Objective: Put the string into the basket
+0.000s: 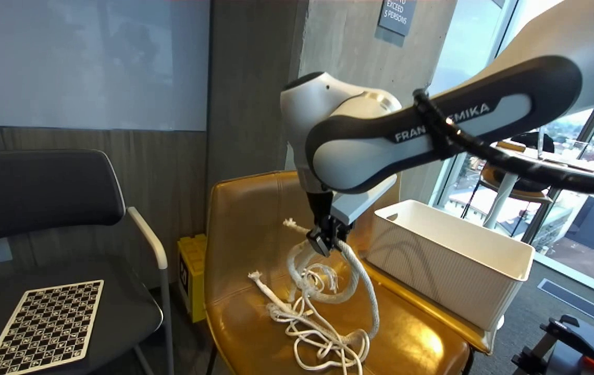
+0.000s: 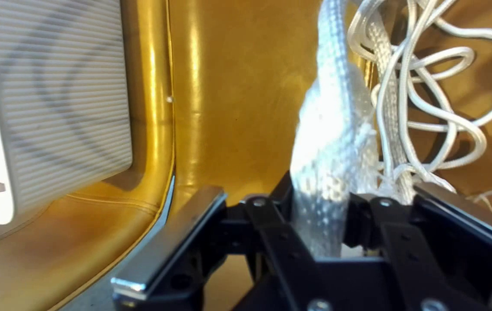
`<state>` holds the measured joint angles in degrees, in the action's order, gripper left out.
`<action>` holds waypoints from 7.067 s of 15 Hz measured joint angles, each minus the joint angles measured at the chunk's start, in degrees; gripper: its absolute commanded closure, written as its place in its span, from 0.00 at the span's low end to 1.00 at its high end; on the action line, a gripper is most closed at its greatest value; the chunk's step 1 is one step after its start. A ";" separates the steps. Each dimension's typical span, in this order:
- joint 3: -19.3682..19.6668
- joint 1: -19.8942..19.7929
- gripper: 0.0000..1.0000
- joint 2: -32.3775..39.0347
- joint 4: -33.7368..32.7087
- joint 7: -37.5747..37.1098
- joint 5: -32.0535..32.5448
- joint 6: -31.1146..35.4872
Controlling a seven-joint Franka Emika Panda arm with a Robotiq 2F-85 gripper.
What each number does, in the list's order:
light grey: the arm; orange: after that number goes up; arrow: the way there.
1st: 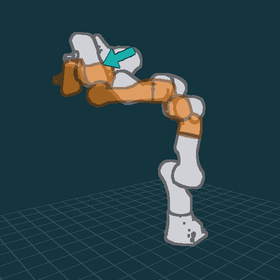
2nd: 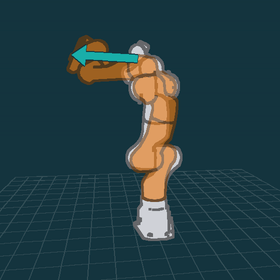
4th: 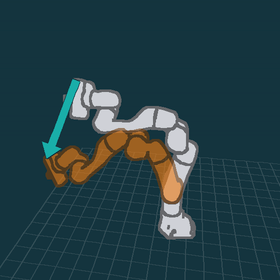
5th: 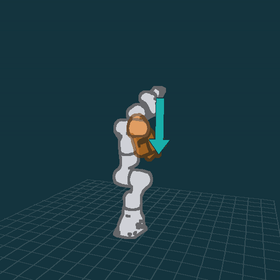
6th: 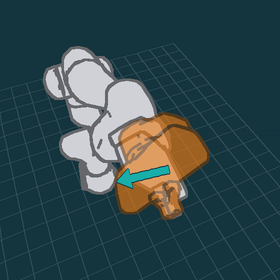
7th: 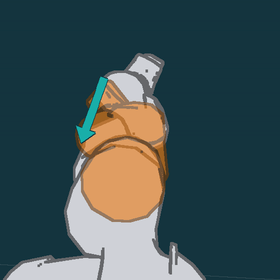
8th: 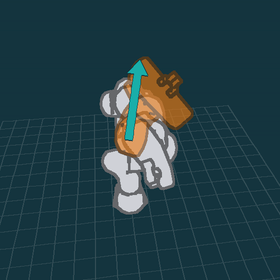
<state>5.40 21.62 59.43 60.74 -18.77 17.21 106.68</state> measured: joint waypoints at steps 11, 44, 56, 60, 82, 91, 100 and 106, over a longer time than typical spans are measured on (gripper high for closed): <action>0.45 -4.89 0.98 -29.62 16.90 -6.65 -0.05 -0.59; 5.29 -31.37 0.98 -35.33 23.14 20.21 -6.88 -6.63; 1.82 -32.88 0.49 -27.77 20.10 32.73 -7.26 -3.78; 1.58 -31.76 0.22 -27.74 20.03 33.29 -5.61 -3.73; -12.95 -12.51 0.00 -32.17 51.51 30.30 -6.38 27.64; -10.55 -9.20 0.00 -14.67 37.02 27.02 -2.09 31.17; -8.26 -8.95 0.00 4.67 18.82 27.03 -1.98 28.42; -7.80 -7.55 0.46 10.84 9.24 26.74 -1.99 20.60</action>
<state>-2.40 14.08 70.28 69.98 7.97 15.21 127.28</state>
